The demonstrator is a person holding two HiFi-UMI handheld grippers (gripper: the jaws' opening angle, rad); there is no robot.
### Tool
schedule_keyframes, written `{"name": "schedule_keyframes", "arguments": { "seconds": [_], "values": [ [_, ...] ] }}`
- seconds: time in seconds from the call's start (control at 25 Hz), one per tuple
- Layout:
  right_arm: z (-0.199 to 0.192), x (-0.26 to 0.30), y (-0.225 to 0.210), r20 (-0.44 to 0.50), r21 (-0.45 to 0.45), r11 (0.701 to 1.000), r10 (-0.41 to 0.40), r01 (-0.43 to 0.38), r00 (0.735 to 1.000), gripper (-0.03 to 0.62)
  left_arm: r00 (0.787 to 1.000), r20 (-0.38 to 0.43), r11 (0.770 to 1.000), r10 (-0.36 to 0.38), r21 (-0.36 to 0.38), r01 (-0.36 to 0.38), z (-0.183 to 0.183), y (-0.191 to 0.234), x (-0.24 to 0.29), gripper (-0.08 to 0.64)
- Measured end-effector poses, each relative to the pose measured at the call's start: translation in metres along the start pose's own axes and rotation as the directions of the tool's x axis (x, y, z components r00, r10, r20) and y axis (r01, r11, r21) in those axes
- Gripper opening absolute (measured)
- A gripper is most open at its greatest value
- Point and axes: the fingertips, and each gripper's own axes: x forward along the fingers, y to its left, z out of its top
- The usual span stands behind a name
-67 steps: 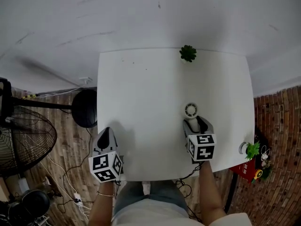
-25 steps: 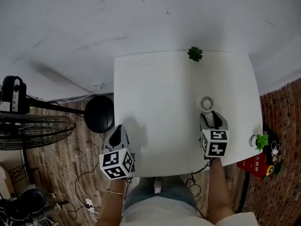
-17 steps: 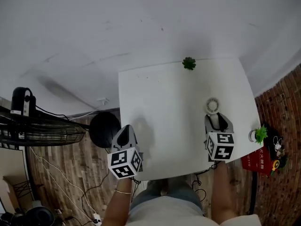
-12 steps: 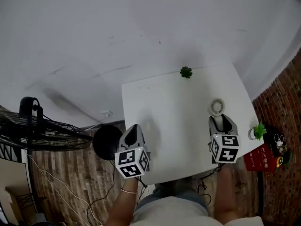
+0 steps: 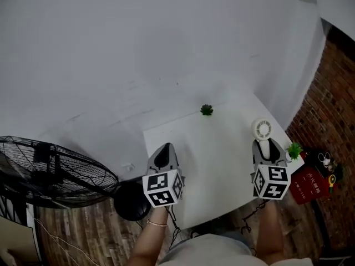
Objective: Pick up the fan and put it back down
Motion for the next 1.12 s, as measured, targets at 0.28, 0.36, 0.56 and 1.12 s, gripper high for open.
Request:
{"name": "schedule_keyframes", "arguments": {
  "seconds": [0.28, 0.36, 0.56, 1.12],
  "values": [
    [0.035, -0.046, -0.016, 0.135, 0.046, 0.996, -0.084, 0.079, 0.987, 0.189, 0.994, 0.062, 0.995, -0.093, 0.034, 0.091, 0.033, -0.029, -0.003, 0.009],
    [0.037, -0.055, -0.020, 0.143, 0.052, 0.994, -0.099, 0.092, 0.985, 0.189, 0.992, 0.065, 0.994, -0.108, 0.036, 0.106, 0.036, -0.033, -0.003, 0.009],
    [0.036, -0.074, -0.034, 0.146, 0.056, 0.991, -0.130, 0.123, 0.981, 0.189, 0.990, 0.068, 0.992, -0.125, 0.025, 0.124, 0.036, -0.046, -0.006, 0.009],
    [0.017, -0.064, -0.029, 0.081, 0.051, 0.996, -0.071, 0.067, 0.994, 0.190, 0.997, 0.027, 0.997, -0.076, 0.000, 0.076, 0.013, -0.039, -0.012, 0.009]
  ]
}}
